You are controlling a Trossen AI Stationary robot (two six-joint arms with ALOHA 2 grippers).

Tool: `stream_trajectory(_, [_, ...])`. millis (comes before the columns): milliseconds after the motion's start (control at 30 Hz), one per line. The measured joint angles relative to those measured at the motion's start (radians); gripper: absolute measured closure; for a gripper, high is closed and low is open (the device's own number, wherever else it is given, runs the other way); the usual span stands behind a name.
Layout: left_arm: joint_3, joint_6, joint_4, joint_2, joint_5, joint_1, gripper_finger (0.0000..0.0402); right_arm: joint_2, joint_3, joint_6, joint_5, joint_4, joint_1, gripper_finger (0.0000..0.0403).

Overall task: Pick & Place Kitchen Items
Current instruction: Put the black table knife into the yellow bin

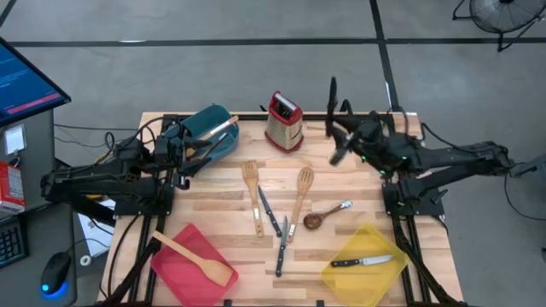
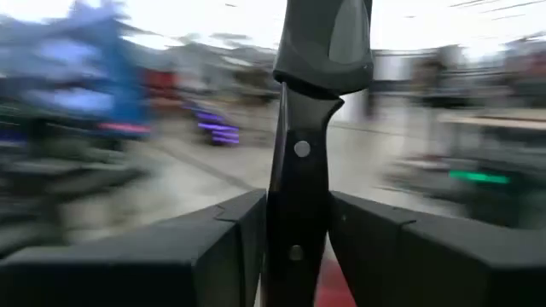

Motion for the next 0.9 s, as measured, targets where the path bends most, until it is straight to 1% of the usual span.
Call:
stream_trajectory(100, [0.0, 0.0, 0.001, 0.0, -0.017, 0.0, 0.019, 0.04, 0.0, -0.086, 0.167, -0.002, -0.048, 0.0284])
stream_trajectory(167, [0.0, 0.0, 0.001, 0.0, -0.023, 0.0, 0.019, 0.068, 0.0, -0.137, 0.244, -0.002, -0.086, 0.0284])
stream_trajectory(233, [0.0, 0.0, 0.002, 0.0, -0.026, 0.0, 0.019, 0.098, 0.0, -0.168, 0.292, -0.003, -0.13, 0.0284])
stream_trajectory(367, [0.0, 0.0, 0.002, 0.0, -0.026, 0.0, 0.019, 0.161, 0.0, -0.179, 0.349, 0.0, -0.222, 0.0284])
stream_trajectory(533, [0.0, 0.0, 0.003, 0.0, -0.026, 0.0, 0.019, 0.228, 0.0, -0.179, 0.368, 0.0, -0.317, 0.0284])
stream_trajectory(633, [0.0, 0.0, 0.003, 0.0, -0.026, 0.0, 0.019, 0.247, 0.0, -0.178, 0.357, -0.001, -0.337, 0.0284])
stream_trajectory(767, [0.0, 0.0, 0.003, 0.0, -0.027, 0.0, 0.019, 0.238, 0.0, -0.165, 0.312, -0.039, -0.296, 0.0284])
stream_trajectory(900, [0.0, 0.0, 0.003, 0.0, -0.039, 0.0, 0.019, 0.186, 0.0, -0.102, 0.285, -0.108, -0.202, 0.0284])
